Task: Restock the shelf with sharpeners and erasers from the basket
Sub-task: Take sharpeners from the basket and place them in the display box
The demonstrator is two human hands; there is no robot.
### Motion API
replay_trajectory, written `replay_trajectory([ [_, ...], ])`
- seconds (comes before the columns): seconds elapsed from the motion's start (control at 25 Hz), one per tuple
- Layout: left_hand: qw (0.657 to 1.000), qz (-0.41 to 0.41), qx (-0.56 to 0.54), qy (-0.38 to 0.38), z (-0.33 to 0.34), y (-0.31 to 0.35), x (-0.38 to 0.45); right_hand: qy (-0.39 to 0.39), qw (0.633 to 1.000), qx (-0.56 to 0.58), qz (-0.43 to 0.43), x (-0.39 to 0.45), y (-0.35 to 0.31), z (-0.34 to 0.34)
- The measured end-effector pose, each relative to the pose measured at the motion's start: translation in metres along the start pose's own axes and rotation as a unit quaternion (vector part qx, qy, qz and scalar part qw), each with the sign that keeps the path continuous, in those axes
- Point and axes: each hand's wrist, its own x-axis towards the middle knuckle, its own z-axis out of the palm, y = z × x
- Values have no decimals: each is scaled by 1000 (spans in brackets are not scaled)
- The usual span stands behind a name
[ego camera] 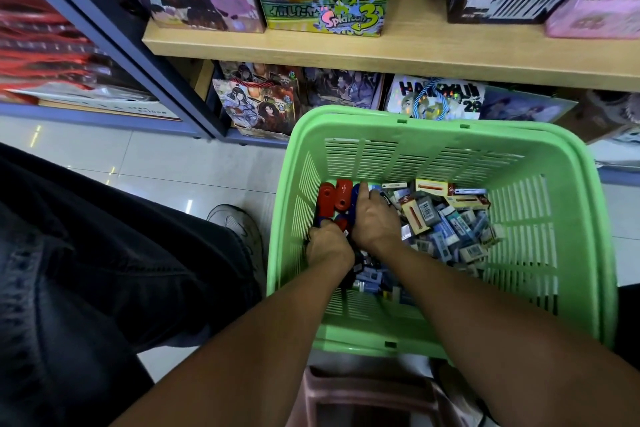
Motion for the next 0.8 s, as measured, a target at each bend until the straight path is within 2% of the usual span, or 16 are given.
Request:
replay_trajectory([
  [0.16,999,-20,-10,-46,3,-2,-1,-20,999,43,-4,2,6,-8],
  [0.32,987,-73,-122,-69,5,-7,1,-28,995,90,-43,-4,8,-10],
  [0.36,979,-86,-165,-82,7,-7,4,-23,995,80,-59,-6,7,-8],
  [0.48,925,-125,-328,-142,1,-5,0,-20,993,102,-60,-9,6,-6],
  [0.64,930,-113,-302,-177,-8,-6,-17,-45,992,6,-114,-6,8,-15],
  [0.72,927,-125,-303,-181,-11,-7,-19,-65,991,40,-113,-8,8,-16],
  [0.8,919,-141,-320,-183,-15,-5,-18,-86,986,123,-70,-10,10,-16],
])
